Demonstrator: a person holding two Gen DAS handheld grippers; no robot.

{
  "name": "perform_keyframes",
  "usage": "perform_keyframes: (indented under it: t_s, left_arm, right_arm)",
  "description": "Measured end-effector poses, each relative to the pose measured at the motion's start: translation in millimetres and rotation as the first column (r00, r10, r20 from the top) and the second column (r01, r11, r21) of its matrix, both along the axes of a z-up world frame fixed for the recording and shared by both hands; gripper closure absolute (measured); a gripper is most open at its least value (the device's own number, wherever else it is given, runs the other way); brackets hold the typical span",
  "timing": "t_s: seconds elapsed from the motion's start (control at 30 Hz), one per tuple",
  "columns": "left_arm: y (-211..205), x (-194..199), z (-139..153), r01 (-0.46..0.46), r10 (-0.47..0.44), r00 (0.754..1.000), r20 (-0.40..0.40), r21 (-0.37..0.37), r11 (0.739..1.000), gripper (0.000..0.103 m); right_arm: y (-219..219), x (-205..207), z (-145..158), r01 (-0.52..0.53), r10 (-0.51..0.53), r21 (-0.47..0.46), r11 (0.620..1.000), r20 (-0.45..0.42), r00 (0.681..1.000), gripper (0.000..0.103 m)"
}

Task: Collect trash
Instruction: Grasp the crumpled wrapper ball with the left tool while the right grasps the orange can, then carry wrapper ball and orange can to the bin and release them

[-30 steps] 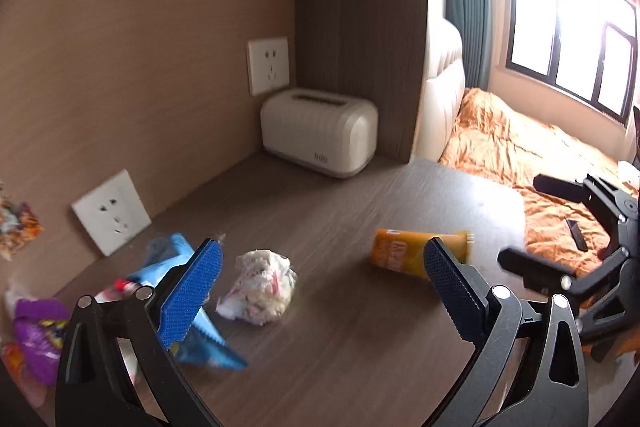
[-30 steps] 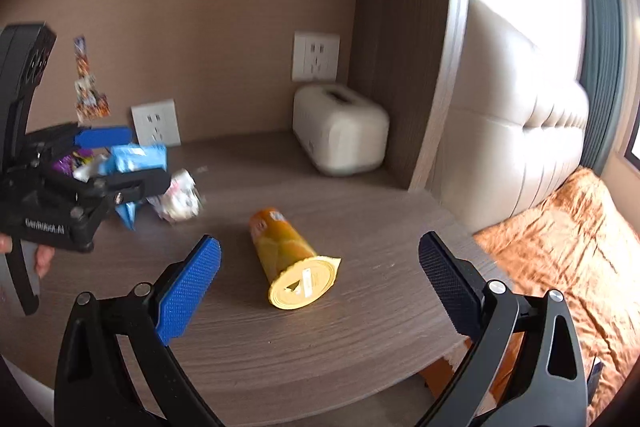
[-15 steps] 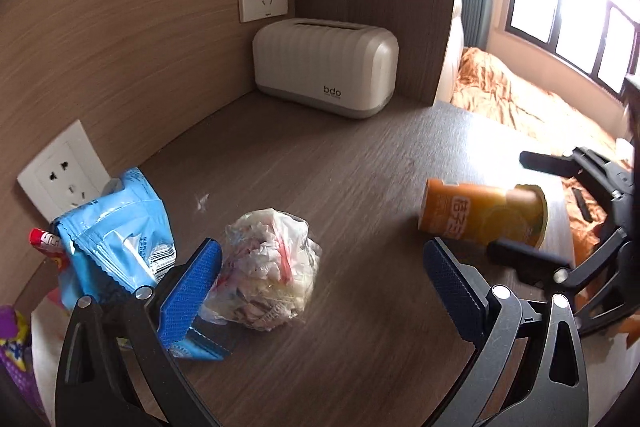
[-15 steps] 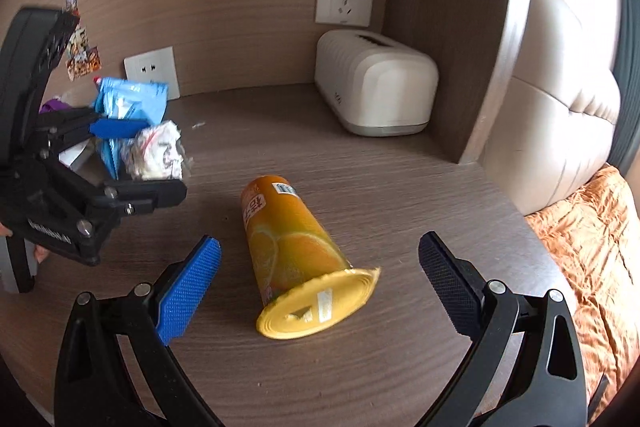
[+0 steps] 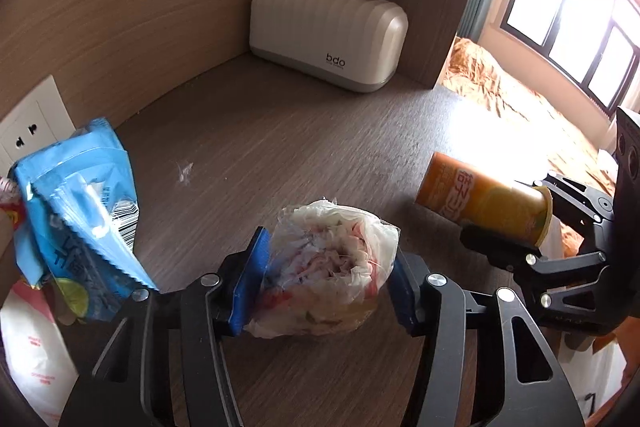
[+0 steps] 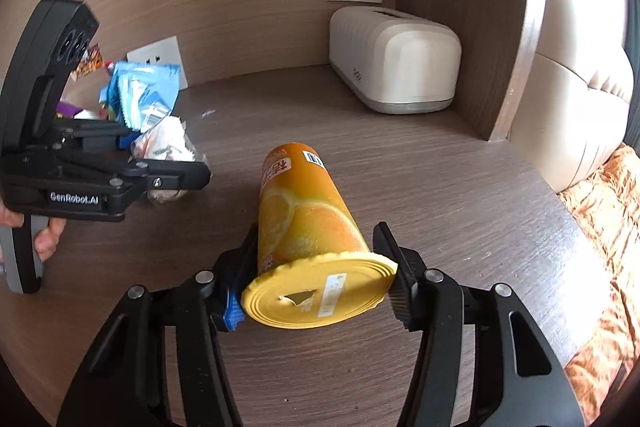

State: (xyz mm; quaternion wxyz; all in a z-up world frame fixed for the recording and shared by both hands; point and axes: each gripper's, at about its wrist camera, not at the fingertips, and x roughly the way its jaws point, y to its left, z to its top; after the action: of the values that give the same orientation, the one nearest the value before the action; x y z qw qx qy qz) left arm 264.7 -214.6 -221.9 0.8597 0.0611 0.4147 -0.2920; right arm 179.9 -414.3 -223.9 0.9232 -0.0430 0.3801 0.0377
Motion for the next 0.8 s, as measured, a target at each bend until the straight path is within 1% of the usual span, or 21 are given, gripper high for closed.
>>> perform_keyframes:
  t_s: [0.1,0.17,0.43,0.67,0.8]
  left_arm:
    - [-1.7,-8.3,4.7,0.015,-0.015,1.0,0.017,0.007,1.0,0.05]
    - [-3.1,-11.6,10.0,0.022,-0.022,1.0,0.021,-0.001,1.0,0.051]
    - [-12.0,-33.3,51.6,0.034,-0.032,0.996,0.087,-0.023,0.999,0.051]
    - [-34.3,-68.8,88.6,0.081,-0.074,0.988,0.136,-0.051,0.995,0.051]
    - [-53.2,-94.1,100.8,0.119,-0.109,0.982,0.152,-0.059,0.991,0.051]
  right_arm:
    - [0.4,-1.4,5.0,0.005,-0.006,0.012,1.0,0.016,1.0,0.047]
    - [1.5,-3.2,9.6,0.004,-0.005,0.015,1.0,0.025,1.0,0.047]
    - [2.2,-27.0,45.2,0.023,-0.025,0.018,1.0,0.09,0.996,0.047]
    - [-9.0,-68.2,88.0,0.07,-0.073,0.024,0.997,0.158,0.985,0.047]
    - [-16.1,-99.2,105.3,0.103,-0.104,0.012,0.995,0.184,0.977,0.047]
